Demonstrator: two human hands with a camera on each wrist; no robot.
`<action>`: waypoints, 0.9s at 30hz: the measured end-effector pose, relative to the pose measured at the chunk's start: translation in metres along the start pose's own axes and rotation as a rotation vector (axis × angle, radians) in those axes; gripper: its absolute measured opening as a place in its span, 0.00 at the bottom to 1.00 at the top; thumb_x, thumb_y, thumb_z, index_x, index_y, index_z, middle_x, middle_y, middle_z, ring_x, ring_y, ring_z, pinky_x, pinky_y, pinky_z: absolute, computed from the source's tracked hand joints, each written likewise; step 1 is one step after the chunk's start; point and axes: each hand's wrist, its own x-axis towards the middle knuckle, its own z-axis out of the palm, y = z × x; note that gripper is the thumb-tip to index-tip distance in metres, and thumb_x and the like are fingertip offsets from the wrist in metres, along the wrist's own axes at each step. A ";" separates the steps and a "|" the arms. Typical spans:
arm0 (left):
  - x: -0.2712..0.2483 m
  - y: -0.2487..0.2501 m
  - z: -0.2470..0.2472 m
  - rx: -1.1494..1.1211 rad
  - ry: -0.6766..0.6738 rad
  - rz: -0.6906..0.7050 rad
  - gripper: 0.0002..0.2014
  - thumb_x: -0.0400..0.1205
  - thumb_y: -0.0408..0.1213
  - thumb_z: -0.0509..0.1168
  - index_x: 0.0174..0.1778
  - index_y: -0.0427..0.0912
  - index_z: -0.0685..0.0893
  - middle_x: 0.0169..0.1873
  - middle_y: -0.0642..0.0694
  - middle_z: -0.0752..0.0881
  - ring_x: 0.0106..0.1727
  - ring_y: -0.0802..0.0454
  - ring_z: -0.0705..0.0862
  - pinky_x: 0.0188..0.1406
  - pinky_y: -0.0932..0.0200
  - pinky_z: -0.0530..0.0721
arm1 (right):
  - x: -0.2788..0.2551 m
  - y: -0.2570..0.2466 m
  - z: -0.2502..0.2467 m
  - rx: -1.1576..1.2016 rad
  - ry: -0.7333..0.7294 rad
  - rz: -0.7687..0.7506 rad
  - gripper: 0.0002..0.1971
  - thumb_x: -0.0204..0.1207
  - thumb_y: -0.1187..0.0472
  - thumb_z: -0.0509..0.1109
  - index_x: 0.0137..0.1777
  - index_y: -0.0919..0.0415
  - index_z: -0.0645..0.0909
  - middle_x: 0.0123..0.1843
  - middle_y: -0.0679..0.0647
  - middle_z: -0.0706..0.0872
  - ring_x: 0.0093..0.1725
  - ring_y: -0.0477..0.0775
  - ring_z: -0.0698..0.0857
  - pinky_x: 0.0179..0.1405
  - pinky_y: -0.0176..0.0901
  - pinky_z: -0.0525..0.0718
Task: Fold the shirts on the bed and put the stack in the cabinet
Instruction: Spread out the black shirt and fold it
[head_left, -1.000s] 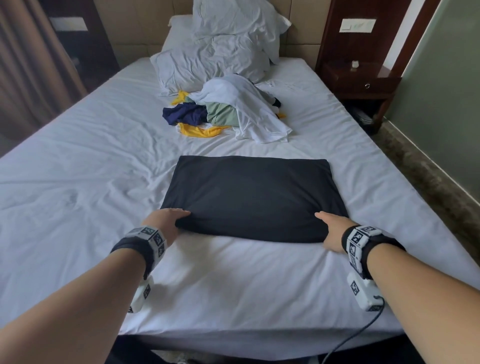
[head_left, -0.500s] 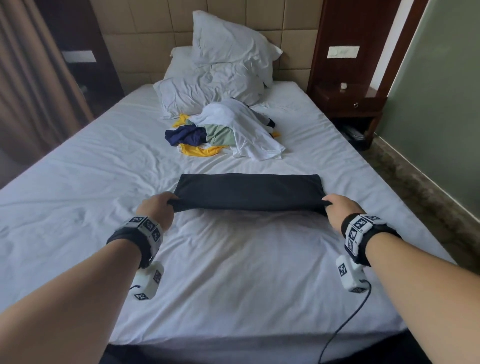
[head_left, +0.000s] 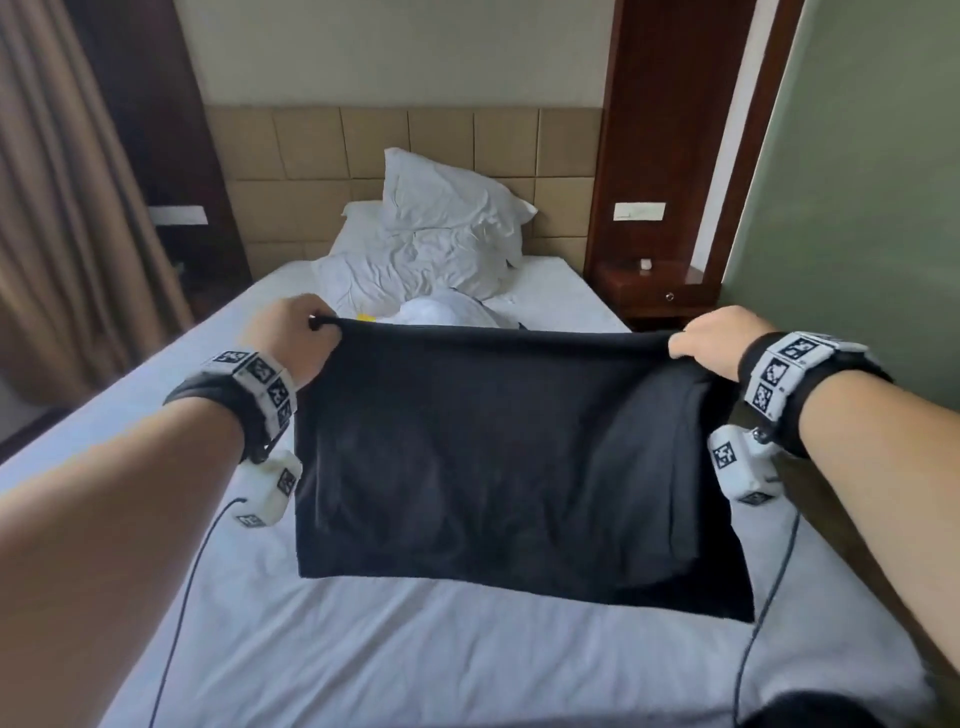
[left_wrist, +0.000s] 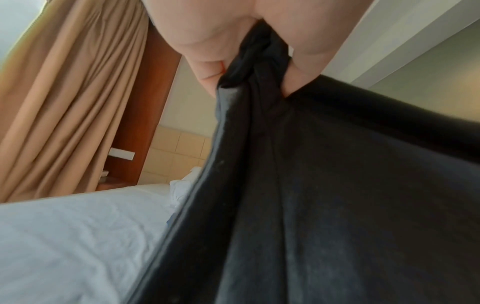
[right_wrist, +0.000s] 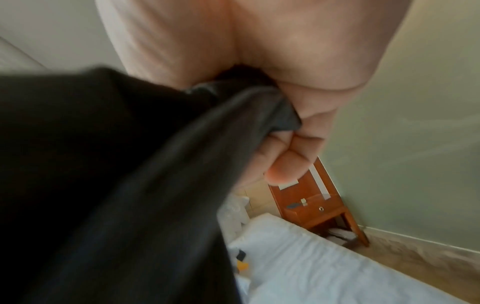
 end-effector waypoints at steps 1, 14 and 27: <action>0.001 -0.008 0.009 -0.005 -0.026 -0.012 0.04 0.80 0.37 0.68 0.45 0.52 0.86 0.37 0.48 0.86 0.44 0.42 0.85 0.44 0.53 0.81 | 0.004 0.002 0.009 -0.047 -0.048 0.013 0.23 0.68 0.40 0.65 0.39 0.63 0.83 0.45 0.59 0.87 0.52 0.65 0.85 0.47 0.50 0.81; -0.030 -0.067 0.238 0.355 -0.543 -0.188 0.40 0.83 0.71 0.54 0.88 0.70 0.42 0.90 0.44 0.48 0.89 0.33 0.44 0.87 0.37 0.47 | 0.010 0.002 0.258 -0.118 -0.328 0.053 0.35 0.82 0.36 0.58 0.87 0.48 0.60 0.89 0.52 0.57 0.87 0.62 0.56 0.83 0.62 0.62; -0.063 -0.117 0.303 0.394 -0.844 -0.359 0.39 0.76 0.81 0.43 0.83 0.79 0.39 0.89 0.56 0.33 0.88 0.35 0.32 0.85 0.34 0.36 | 0.019 0.020 0.328 -0.188 -0.601 0.200 0.57 0.64 0.12 0.50 0.86 0.35 0.29 0.88 0.42 0.25 0.88 0.58 0.29 0.82 0.77 0.41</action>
